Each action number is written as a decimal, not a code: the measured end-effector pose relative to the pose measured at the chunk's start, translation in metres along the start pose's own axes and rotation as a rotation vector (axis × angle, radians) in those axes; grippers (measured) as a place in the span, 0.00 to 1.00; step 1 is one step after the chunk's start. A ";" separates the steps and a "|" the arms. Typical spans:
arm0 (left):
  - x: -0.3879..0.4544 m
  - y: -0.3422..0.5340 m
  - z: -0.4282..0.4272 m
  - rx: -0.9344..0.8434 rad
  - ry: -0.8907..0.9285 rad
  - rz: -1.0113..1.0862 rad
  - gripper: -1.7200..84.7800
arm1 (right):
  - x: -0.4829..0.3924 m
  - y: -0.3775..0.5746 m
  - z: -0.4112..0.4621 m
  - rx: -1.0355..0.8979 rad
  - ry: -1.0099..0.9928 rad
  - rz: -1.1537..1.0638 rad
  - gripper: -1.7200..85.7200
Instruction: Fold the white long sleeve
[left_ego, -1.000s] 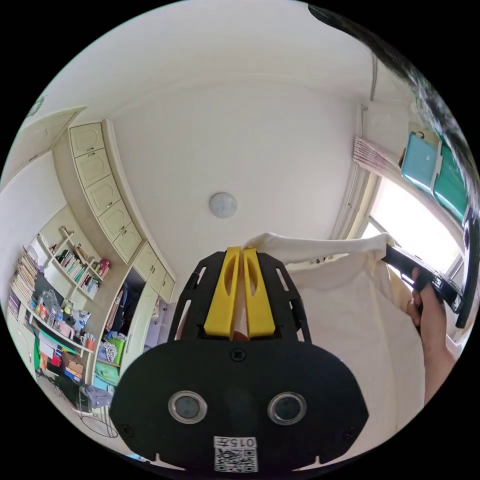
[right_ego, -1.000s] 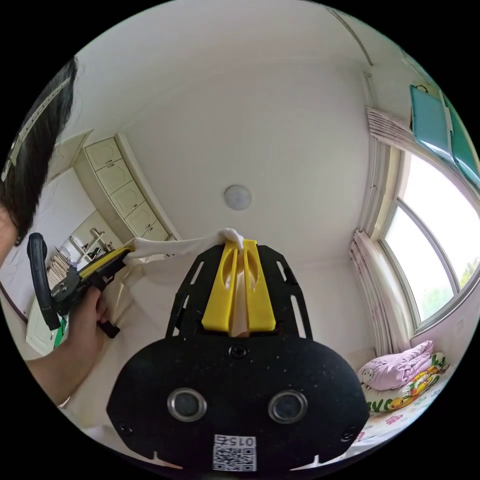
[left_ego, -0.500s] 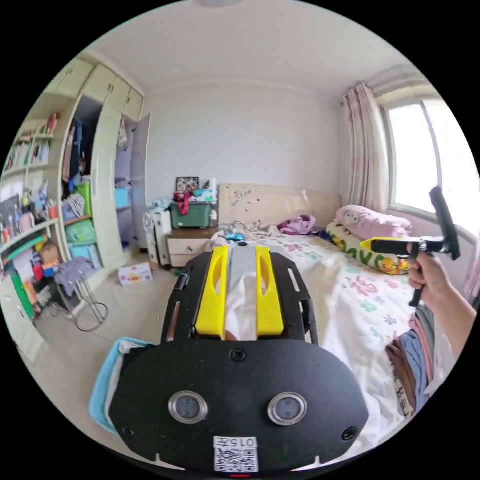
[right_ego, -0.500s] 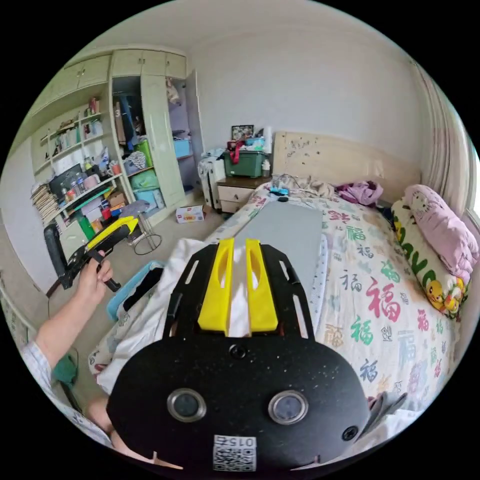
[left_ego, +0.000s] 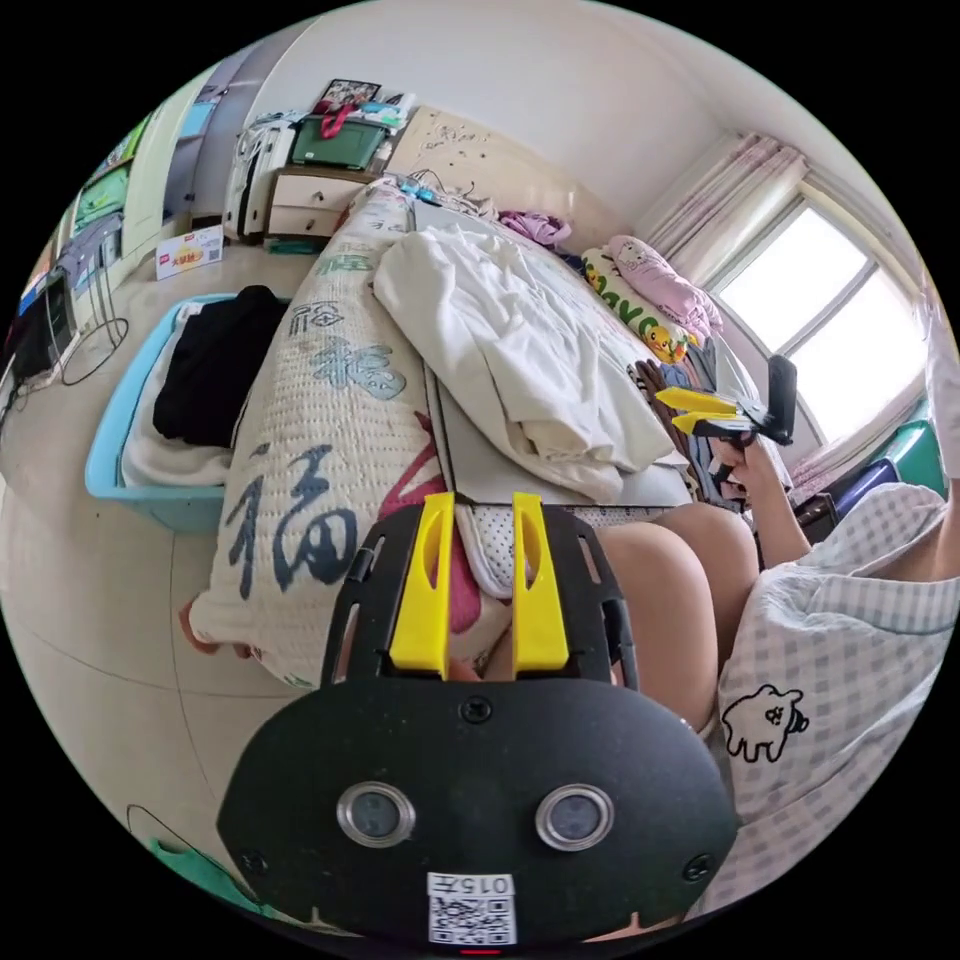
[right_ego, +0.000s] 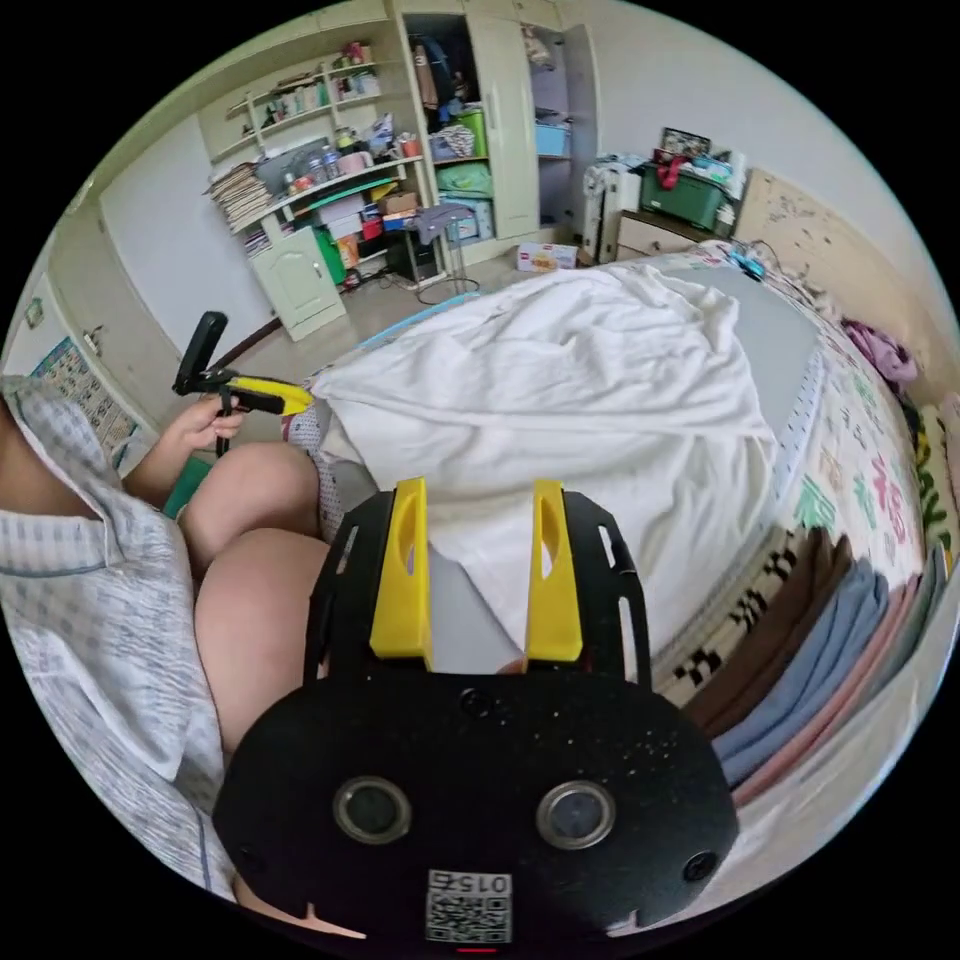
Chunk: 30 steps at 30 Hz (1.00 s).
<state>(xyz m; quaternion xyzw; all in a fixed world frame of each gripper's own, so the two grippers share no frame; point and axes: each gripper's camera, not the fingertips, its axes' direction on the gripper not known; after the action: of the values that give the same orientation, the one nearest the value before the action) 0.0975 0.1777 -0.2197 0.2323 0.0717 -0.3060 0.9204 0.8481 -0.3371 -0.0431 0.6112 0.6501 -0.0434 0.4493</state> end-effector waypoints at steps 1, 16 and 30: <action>0.001 -0.002 -0.003 0.020 0.013 -0.003 0.14 | 0.004 0.007 -0.005 0.001 0.037 0.038 0.18; 0.010 -0.081 0.035 -0.103 0.072 0.067 0.10 | 0.095 0.056 -0.054 0.063 0.095 0.479 0.07; -0.035 -0.050 -0.074 0.082 -0.039 -0.060 0.03 | 0.119 0.101 -0.170 0.198 0.053 0.566 0.02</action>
<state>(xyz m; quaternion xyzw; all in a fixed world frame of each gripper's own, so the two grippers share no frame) 0.0403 0.1960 -0.2941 0.2616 0.0480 -0.3408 0.9017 0.8599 -0.1190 0.0316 0.8100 0.4579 0.0363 0.3645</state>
